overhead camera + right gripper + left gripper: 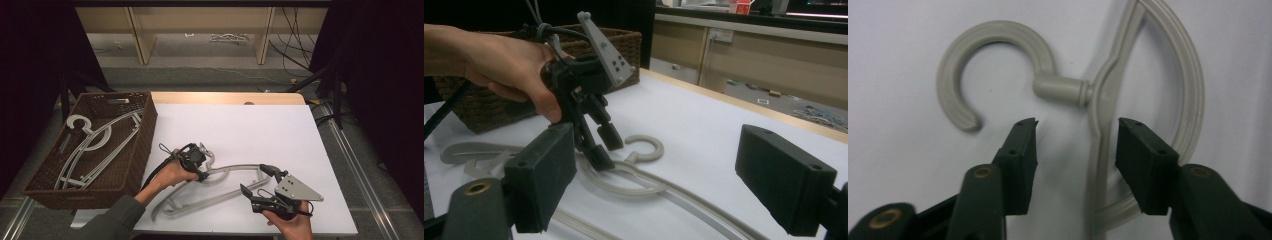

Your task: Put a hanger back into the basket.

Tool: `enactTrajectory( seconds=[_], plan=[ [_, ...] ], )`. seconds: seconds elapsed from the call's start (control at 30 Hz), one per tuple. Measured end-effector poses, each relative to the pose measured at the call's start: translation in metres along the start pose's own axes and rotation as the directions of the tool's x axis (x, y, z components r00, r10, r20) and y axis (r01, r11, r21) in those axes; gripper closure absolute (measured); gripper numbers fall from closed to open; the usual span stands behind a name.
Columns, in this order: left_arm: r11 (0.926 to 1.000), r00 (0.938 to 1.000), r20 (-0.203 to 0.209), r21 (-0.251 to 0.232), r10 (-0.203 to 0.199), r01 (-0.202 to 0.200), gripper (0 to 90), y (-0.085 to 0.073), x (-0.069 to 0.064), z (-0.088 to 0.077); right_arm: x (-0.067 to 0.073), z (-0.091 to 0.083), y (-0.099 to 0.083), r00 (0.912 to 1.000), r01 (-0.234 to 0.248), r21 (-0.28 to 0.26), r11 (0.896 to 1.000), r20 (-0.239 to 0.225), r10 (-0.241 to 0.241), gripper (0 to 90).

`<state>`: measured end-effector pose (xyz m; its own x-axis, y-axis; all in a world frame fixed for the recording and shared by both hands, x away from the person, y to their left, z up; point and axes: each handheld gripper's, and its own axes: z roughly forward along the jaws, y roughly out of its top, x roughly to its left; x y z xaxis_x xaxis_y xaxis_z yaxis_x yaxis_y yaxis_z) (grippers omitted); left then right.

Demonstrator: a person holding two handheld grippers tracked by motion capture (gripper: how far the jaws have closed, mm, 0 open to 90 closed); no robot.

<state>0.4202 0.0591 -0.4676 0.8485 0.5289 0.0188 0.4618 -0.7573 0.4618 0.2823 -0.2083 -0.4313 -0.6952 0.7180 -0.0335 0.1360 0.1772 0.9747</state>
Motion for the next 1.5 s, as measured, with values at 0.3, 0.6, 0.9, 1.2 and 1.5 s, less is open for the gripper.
enactTrajectory(
  seconds=[0.3,0.6,0.9,1.2,1.5],
  plan=[
    [0.9955,0.9983,0.034,0.081,0.047,-0.05,69.7,0.01,-0.006,0.002,0.001,0.0,0.0,0.9999,-0.01,-0.002,1.0,-0.008,0.01,17.5],
    [0.99,0.9959,0.084,0.134,0.033,-0.044,76.2,0.018,0.004,0.004,0.0,0.0,0.0,1.0,0.006,0.003,1.0,-0.001,-0.006,17.5],
    [0.9741,0.9927,0.04,0.192,0.114,-0.119,76.8,0.024,-0.004,0.004,0.001,0.001,0.001,0.9999,0.015,-0.001,1.0,-0.003,-0.015,17.5],
    [0.9904,0.9955,0.069,0.118,0.064,-0.072,81.0,0.019,0.0,0.004,0.0,0.002,0.0,0.9999,0.014,-0.007,1.0,-0.003,-0.014,17.5],
    [0.9973,0.9969,0.064,0.054,0.046,-0.049,81.5,0.024,0.001,-0.011,-0.001,0.002,0.0,0.9999,0.008,-0.012,1.0,-0.007,-0.008,17.5]
  ],
)
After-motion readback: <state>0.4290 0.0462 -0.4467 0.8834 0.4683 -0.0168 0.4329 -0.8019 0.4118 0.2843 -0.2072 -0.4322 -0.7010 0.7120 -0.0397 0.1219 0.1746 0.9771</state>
